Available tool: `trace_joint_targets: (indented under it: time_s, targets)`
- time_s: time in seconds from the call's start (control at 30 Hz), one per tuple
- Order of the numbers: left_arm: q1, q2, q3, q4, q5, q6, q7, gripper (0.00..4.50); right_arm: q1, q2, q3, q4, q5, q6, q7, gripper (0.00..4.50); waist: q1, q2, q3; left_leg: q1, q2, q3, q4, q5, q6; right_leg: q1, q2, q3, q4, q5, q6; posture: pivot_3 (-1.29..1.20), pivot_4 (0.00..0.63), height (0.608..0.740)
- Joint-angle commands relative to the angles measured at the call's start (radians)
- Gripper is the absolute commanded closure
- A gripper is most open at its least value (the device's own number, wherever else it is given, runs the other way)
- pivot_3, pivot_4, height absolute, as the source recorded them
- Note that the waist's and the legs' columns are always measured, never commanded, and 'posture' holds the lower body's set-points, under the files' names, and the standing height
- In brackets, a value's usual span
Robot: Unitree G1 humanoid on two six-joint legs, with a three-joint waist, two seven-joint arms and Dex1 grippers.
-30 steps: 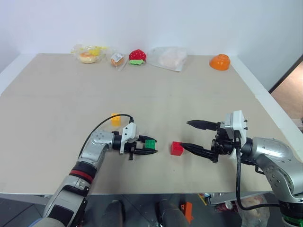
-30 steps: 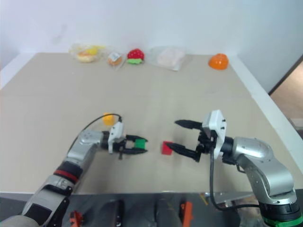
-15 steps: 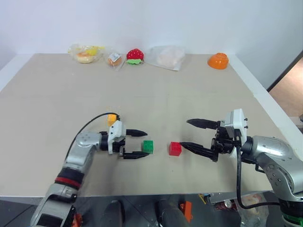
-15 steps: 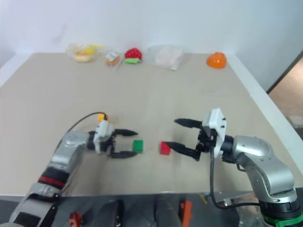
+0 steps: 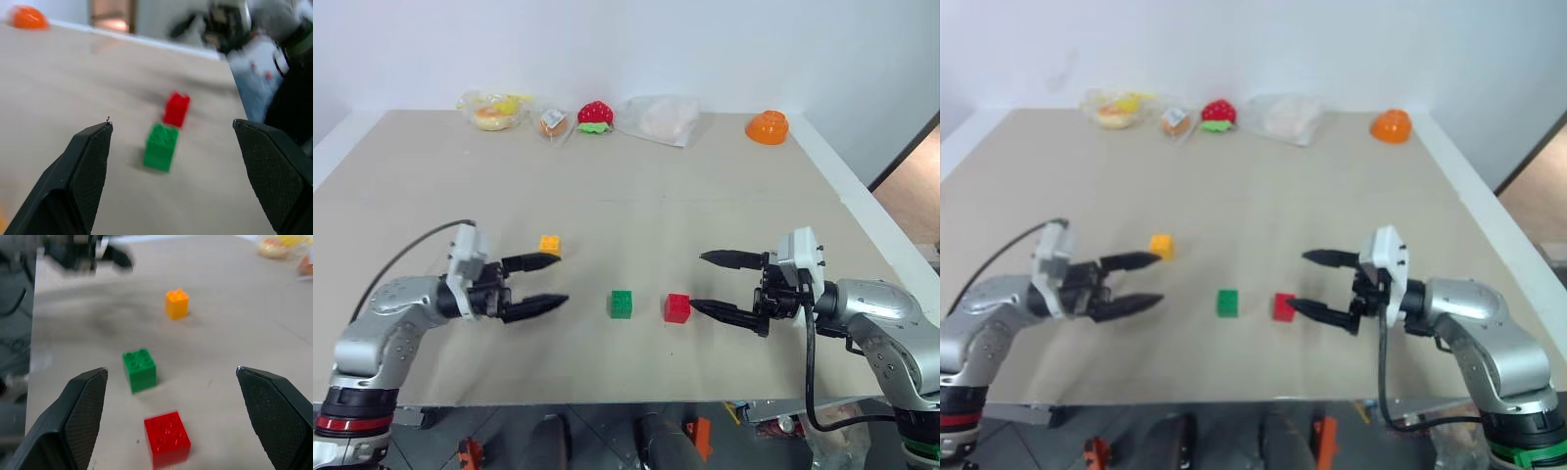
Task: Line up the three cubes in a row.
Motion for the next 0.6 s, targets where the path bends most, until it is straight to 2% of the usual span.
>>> trace_joint_targets:
  time_s: [0.03,0.27,0.6]
  targets:
    - [0.004,-0.018,0.060,0.080,0.063,-0.050,0.116,0.43,-0.057,-0.006,0.007,0.033,-0.015,-0.036,0.032,0.13,0.000,0.000,0.000,0.000,0.000,0.000,0.000,0.000,0.000,0.000,0.000,0.000,0.000,0.000,0.000,0.00,0.150,0.740]
    - [-0.015,-0.082,0.060,0.192,0.148,-0.139,0.228,0.43,-0.162,0.037,0.043,0.047,0.009,-0.026,0.044,0.13,0.000,0.000,0.000,-0.001,0.000,0.001,-0.001,0.000,0.000,-0.001,0.000,0.000,0.000,0.000,-0.001,0.00,0.150,0.740]
    - [-0.105,-0.126,-0.002,0.329,0.208,-0.199,0.197,0.43,-0.205,0.048,0.065,0.054,-0.001,-0.021,0.048,0.13,0.003,0.000,0.000,-0.001,-0.001,0.001,-0.002,0.000,0.000,-0.001,0.000,0.000,0.000,0.000,-0.001,0.00,0.150,0.740]
